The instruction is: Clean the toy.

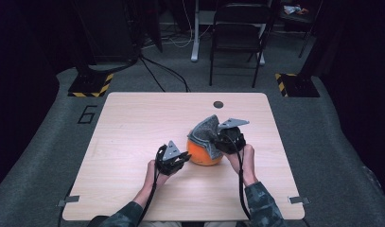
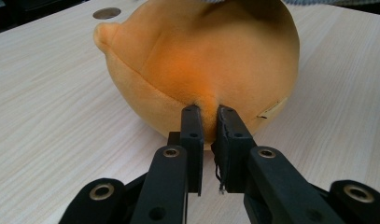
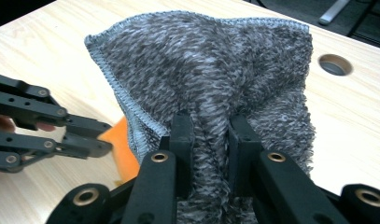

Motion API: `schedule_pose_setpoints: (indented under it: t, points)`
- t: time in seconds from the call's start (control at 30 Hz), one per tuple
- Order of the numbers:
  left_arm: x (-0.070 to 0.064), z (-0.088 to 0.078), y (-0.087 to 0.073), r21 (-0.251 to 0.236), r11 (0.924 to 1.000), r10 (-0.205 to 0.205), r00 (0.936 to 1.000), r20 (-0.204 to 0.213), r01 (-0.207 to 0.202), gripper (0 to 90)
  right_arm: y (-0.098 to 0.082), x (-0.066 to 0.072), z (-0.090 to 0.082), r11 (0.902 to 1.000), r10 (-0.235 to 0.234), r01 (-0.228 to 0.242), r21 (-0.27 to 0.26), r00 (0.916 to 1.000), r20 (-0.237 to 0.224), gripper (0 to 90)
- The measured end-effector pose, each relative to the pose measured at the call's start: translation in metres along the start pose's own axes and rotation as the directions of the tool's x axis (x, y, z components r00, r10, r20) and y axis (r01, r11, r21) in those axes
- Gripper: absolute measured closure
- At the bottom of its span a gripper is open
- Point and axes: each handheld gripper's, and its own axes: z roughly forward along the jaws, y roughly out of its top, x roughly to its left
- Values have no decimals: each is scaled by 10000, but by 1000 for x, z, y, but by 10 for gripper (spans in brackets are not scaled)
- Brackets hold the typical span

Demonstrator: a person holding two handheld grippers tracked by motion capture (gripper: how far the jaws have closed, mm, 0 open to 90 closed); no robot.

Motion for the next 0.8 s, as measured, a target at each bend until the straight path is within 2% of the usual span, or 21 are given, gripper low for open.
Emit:
schedule_pose_setpoints:
  t: [0.1,0.27,0.3,0.33,0.37,0.47,0.53,0.6,0.63,0.8]
  points:
    - [0,0,0,-60,10000,43,10000,6,-43,822,4,9,6,9996,-248,249,93,9997,-90,750]
    - [-1,0,0,-117,9999,5,10000,38,-4,823,8,21,14,9982,-540,540,260,9985,20,746]
    - [-1,0,1,-123,9999,13,10000,36,-13,823,8,22,16,9966,-763,762,306,9971,24,746]
    - [-1,0,1,-126,9999,73,10000,54,-72,823,9,26,18,9973,-635,633,376,9980,51,744]
    - [-1,0,1,-155,9999,54,10000,66,-53,823,9,27,19,9960,-819,817,368,9966,13,743]
    - [-3,0,1,-241,9997,91,9999,118,-88,825,9,35,24,9930,-981,973,675,9951,82,741]
    - [-3,-1,1,-201,9997,142,9998,137,-139,826,8,37,29,9878,-1411,1398,683,9899,152,740]
    - [-2,0,1,-197,9997,167,9998,89,-165,827,7,40,32,9847,-1508,1473,935,9880,320,741]
    - [-3,0,1,-171,9998,102,9999,128,-100,827,6,39,34,9813,-1731,1689,920,9841,399,742]
    - [-2,0,1,-207,9997,153,9998,143,-151,830,4,35,32,9843,-1538,1491,940,9871,445,744]
